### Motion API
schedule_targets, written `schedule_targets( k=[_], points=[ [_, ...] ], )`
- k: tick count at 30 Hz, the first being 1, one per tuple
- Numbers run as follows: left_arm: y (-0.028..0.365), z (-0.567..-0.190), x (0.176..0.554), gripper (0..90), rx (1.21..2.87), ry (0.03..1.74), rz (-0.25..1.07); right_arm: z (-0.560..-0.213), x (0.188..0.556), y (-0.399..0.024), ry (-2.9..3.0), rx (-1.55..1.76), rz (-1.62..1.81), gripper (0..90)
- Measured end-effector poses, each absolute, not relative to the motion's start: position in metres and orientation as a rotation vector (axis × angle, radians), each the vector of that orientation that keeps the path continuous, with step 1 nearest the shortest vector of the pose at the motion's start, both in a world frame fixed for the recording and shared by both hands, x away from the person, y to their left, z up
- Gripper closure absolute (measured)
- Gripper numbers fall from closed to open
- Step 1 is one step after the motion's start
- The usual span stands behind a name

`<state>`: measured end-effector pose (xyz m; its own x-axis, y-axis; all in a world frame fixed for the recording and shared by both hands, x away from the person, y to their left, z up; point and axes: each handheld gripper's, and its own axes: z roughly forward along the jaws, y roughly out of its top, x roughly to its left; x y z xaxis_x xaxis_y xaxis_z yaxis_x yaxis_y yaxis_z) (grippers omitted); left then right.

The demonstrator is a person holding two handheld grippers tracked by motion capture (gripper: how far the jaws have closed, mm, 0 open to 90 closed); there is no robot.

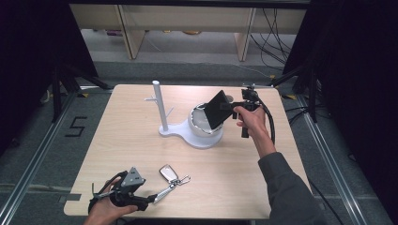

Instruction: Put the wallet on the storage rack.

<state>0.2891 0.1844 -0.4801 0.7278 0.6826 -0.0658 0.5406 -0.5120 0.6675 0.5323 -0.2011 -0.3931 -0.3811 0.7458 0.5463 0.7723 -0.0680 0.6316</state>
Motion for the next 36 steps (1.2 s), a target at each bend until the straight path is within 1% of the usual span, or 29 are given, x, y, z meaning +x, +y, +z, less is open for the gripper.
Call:
schedule_targets(
  k=[14,16,21,28,29,30,31,32,34,35,36],
  points=[
    [0.186,-0.483,0.290,29.5,2.251,0.919,0.257,-0.404,0.536,-0.185,-2.104,-1.759,-1.407,79.3],
    [0.187,-0.483,0.291,29.5,2.255,0.915,0.278,-0.408,0.538,-0.185,-2.163,-1.744,-1.428,79.2],
    [0.187,-0.484,0.291,29.5,2.258,0.914,0.278,-0.420,0.538,-0.178,-2.149,-1.733,-1.406,79.1],
    [0.186,-0.486,0.290,29.6,2.259,0.914,0.268,-0.424,0.538,-0.171,-2.115,-1.757,-1.368,78.2],
    [0.186,-0.486,0.290,29.5,2.260,0.914,0.270,-0.425,0.538,-0.172,-2.136,-1.748,-1.369,75.4],
    [0.186,-0.486,0.290,29.5,2.260,0.914,0.270,-0.425,0.538,-0.172,-2.136,-1.748,-1.369,75.4],
    [0.186,-0.485,0.290,29.5,2.263,0.915,0.278,-0.424,0.538,-0.172,-2.144,-1.746,-1.359,70.7],
    [0.186,-0.485,0.290,29.5,2.263,0.915,0.278,-0.424,0.538,-0.172,-2.144,-1.746,-1.359,70.7],
    [0.186,-0.485,0.290,29.5,2.259,0.915,0.275,-0.424,0.539,-0.176,-2.215,-1.727,-1.385,65.4],
    [0.186,-0.485,0.290,29.5,2.258,0.915,0.275,-0.422,0.539,-0.177,-2.259,-1.745,-1.349,59.7],
    [0.186,-0.485,0.290,29.5,2.258,0.915,0.275,-0.422,0.539,-0.177,-2.259,-1.745,-1.349,59.7]
  ],
)
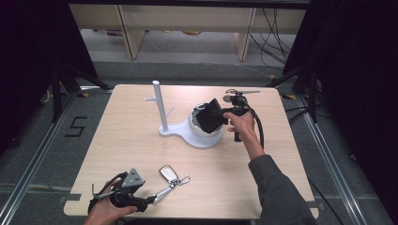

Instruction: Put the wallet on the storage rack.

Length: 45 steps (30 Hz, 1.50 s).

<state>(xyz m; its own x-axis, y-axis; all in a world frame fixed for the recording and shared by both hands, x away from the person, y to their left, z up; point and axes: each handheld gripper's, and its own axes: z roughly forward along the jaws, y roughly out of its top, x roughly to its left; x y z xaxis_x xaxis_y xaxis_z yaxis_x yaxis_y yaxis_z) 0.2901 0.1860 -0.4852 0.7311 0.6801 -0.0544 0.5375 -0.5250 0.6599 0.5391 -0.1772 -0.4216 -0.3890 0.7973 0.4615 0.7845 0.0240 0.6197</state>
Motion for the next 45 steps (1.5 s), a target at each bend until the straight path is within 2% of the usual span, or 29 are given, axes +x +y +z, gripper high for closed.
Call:
schedule_targets(
  k=[4,16,24,32,39,45],
  points=[
    [0.186,-0.486,0.291,29.5,2.271,0.911,0.279,-0.417,0.538,-0.189,2.211,1.732,1.300,53.5],
    [0.189,-0.485,0.291,29.5,2.267,0.916,0.287,-0.399,0.526,-0.213,2.166,1.665,1.352,44.2],
    [0.189,-0.484,0.291,29.5,2.257,0.927,0.289,-0.390,0.491,-0.231,2.161,1.590,1.327,41.2],
    [0.187,-0.484,0.290,29.5,2.251,0.929,0.282,-0.400,0.450,-0.244,2.213,1.521,1.324,39.9],
    [0.183,-0.481,0.290,29.4,2.277,0.929,0.268,-0.426,0.414,-0.250,2.250,1.520,1.348,38.9],
    [0.181,-0.481,0.292,29.4,2.284,0.891,0.292,-0.437,0.404,-0.254,2.268,1.472,1.300,38.6]
  ],
)
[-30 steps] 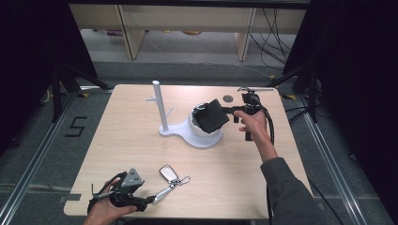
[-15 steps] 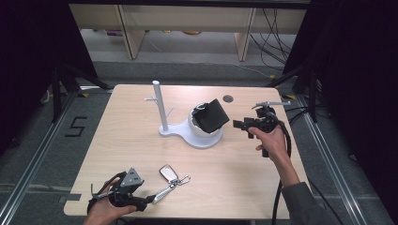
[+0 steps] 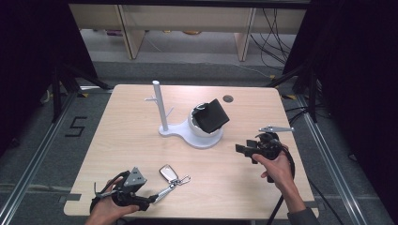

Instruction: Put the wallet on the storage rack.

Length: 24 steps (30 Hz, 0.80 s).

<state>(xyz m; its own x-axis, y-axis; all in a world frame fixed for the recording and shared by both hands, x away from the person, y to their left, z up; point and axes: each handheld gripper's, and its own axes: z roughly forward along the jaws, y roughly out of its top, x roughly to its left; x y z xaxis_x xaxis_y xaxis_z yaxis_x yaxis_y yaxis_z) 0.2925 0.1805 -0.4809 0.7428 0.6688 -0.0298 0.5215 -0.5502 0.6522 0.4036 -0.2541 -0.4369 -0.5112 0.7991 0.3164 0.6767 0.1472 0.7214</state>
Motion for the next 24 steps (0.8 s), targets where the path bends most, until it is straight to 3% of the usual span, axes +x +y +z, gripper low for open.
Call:
schedule_targets(
  k=[24],
  points=[
    [0.178,-0.485,0.293,28.0,2.278,0.906,0.270,-0.477,0.356,-0.235,2.349,1.427,1.272,32.3]
  ],
)
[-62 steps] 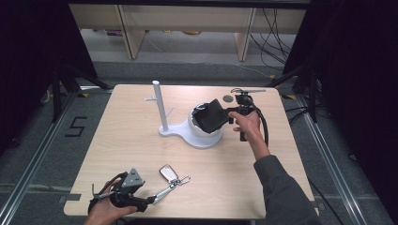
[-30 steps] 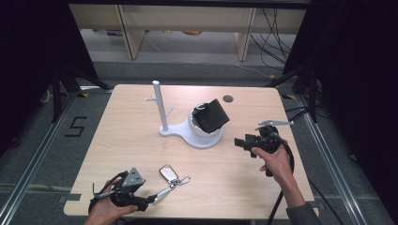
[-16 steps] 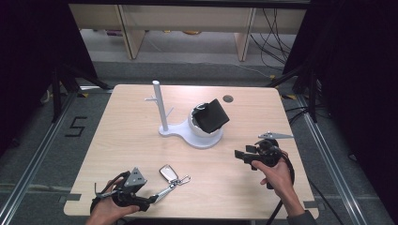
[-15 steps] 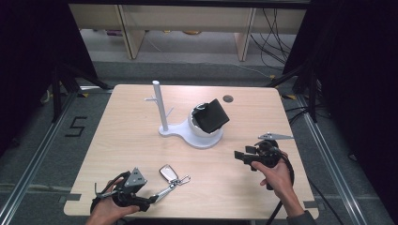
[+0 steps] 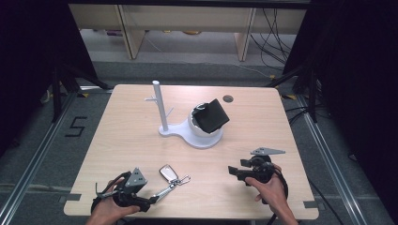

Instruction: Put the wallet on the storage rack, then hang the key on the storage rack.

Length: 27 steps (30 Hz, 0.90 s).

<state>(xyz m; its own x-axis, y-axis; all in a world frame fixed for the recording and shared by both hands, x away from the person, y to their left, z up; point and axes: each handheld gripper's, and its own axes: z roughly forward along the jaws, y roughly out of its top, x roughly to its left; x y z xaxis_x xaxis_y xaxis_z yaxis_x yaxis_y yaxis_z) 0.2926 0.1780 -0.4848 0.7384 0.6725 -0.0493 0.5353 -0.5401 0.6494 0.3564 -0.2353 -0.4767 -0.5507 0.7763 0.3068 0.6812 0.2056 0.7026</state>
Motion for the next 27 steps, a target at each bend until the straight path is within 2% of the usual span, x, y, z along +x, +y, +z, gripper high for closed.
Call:
schedule_targets(
  k=[8,22,27],
  points=[
    [0.179,-0.485,0.295,26.9,2.289,0.895,0.271,-0.485,0.342,-0.227,2.399,1.378,1.237,25.0],
    [0.180,-0.488,0.295,25.8,2.295,0.889,0.268,-0.491,0.330,-0.228,2.429,1.377,1.195,23.7],
    [0.179,-0.488,0.291,25.7,2.272,0.947,0.237,-0.492,0.328,-0.228,2.441,1.384,1.196,23.9]
  ],
)
